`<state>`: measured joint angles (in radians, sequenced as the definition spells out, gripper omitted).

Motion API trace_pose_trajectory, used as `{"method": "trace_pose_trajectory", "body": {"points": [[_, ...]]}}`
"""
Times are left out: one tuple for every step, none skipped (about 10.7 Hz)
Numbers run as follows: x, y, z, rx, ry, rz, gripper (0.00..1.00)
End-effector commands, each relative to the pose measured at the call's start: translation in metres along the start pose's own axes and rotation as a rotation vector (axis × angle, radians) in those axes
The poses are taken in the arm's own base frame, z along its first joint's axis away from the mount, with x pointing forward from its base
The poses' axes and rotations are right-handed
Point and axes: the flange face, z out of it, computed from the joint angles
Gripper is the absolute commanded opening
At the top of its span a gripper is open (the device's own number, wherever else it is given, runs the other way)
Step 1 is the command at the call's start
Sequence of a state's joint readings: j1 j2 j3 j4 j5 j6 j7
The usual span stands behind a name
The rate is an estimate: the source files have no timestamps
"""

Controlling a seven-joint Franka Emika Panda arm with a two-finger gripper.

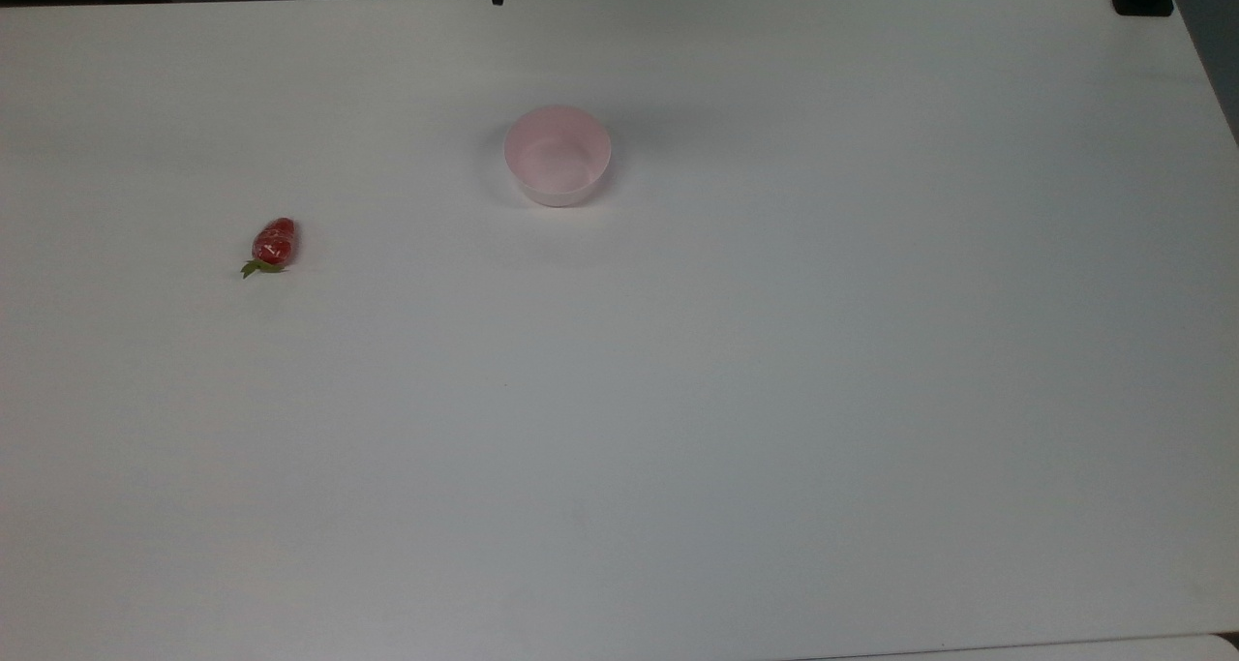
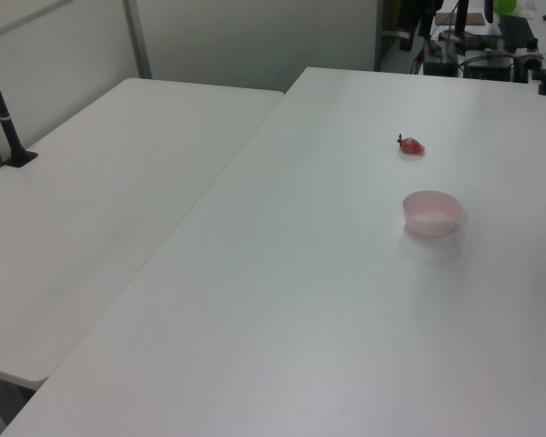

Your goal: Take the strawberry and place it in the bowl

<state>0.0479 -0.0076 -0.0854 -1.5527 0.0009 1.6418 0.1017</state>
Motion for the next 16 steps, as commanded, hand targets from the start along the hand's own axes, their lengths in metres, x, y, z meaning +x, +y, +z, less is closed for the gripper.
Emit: {"method": "trace_pose_trajectory", "body": {"points": [[-0.007, -0.003, 0.0, 0.022, 0.013, -0.015, 1.0], [-0.007, -0.003, 0.0, 0.022, 0.013, -0.015, 1.0], [-0.007, -0.003, 0.0, 0.022, 0.011, -0.015, 1.0], [-0.007, -0.002, 0.0, 0.022, 0.013, -0.012, 1.0], [-0.007, -0.002, 0.0, 0.022, 0.013, -0.012, 1.0], [-0.007, -0.002, 0.0, 0.022, 0.013, -0.011, 1.0], [-0.007, -0.002, 0.0, 0.022, 0.013, -0.011, 1.0], [-0.007, -0.002, 0.0, 0.022, 0.013, -0.011, 1.0], [-0.007, 0.0, 0.0, 0.022, 0.012, -0.018, 1.0], [-0.007, 0.005, 0.001, 0.021, 0.009, -0.025, 1.0], [-0.008, 0.01, 0.001, 0.01, 0.002, -0.082, 1.0], [-0.003, 0.029, 0.01, 0.0, -0.012, -0.173, 1.0], [0.004, 0.06, 0.028, -0.022, -0.03, -0.242, 1.0], [0.012, 0.087, 0.048, -0.057, -0.034, -0.235, 1.0], [0.015, 0.114, 0.074, -0.069, -0.038, -0.193, 1.0], [0.013, 0.134, 0.096, -0.073, -0.03, -0.15, 1.0]]}}
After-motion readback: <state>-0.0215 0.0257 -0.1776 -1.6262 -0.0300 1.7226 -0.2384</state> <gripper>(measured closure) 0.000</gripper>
